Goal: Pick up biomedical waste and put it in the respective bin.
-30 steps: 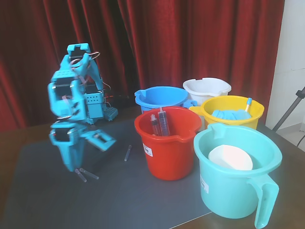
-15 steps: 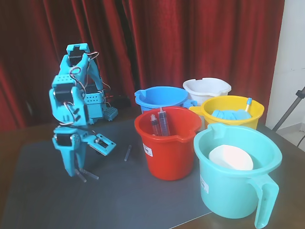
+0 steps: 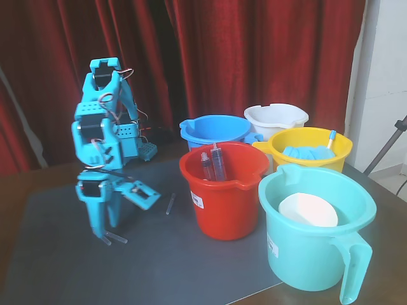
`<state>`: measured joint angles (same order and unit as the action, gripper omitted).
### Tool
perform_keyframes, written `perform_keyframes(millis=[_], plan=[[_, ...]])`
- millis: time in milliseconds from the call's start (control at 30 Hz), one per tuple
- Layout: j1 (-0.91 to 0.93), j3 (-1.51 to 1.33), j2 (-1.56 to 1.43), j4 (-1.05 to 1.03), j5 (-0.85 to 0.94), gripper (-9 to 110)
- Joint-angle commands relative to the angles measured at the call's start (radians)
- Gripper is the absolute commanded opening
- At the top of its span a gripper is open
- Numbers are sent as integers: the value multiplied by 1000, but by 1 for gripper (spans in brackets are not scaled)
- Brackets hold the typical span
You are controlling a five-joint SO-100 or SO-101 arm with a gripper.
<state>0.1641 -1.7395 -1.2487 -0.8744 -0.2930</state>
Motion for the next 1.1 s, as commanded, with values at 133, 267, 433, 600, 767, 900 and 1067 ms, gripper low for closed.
perform_keyframes(millis=[133,267,433,600,767,900,1067], plan=[[-11,11,-14,43,-8,16],[-8,-3,-6,156,5,9],[-9,-3,46,193,5,6],[-9,-2,58,227,5,6],[-9,-2,58,235,-2,6],[-9,-6,58,242,-6,3],[23,-40,58,268,-60,0]])
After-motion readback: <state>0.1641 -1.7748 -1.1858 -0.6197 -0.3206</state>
